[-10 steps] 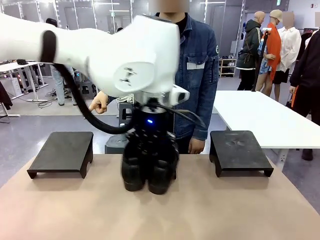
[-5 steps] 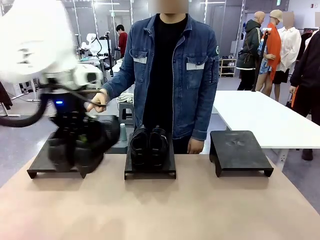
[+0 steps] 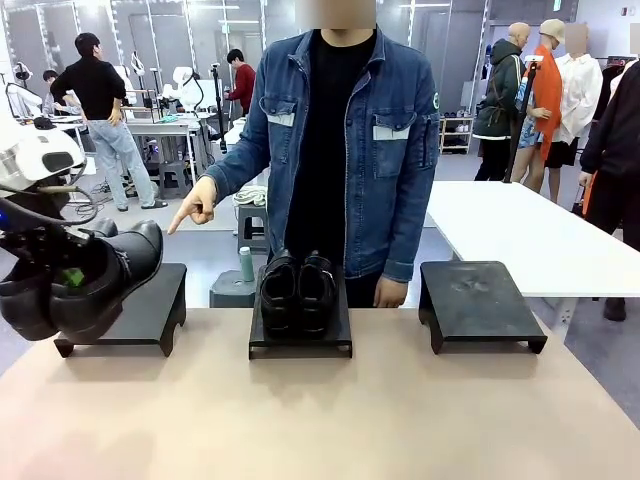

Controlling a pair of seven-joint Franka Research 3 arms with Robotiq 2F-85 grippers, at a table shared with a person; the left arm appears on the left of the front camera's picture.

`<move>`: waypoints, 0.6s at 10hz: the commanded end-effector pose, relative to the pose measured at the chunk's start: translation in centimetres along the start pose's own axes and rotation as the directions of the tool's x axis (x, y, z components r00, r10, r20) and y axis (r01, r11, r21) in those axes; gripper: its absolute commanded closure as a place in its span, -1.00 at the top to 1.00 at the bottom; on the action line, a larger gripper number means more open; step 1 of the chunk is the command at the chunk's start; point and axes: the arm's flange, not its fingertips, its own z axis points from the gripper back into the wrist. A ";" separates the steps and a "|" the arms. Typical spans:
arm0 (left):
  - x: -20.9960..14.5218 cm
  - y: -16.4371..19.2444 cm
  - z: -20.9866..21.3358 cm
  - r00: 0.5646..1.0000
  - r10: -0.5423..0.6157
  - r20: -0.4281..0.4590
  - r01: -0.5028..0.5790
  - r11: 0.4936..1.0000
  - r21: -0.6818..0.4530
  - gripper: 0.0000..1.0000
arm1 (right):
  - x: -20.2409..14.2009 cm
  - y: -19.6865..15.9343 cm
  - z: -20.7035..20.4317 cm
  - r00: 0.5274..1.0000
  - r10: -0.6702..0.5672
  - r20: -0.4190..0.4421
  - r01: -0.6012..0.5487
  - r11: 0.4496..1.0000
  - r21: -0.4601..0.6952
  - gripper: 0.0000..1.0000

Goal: Place the shoes on the stand as instructed by the person.
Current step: Pick up another pair of Shoes and place it on the Shoes Stand indicated by the person.

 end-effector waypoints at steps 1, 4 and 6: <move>2.0 0.8 -2.0 0.997 -0.061 0.042 0.060 0.998 0.008 -0.84 | 0.0 0.1 0.1 1.000 0.007 0.010 -0.008 1.000 0.009 1.00; 5.6 2.9 -5.4 0.999 -0.013 0.051 0.013 1.000 0.002 -0.84 | 0.0 0.1 0.1 1.000 0.007 0.010 -0.008 1.000 0.009 1.00; 7.7 3.9 -7.8 0.999 -0.012 0.034 0.010 0.998 0.063 -0.84 | 0.0 0.1 0.1 1.000 0.007 0.010 -0.008 1.000 0.009 1.00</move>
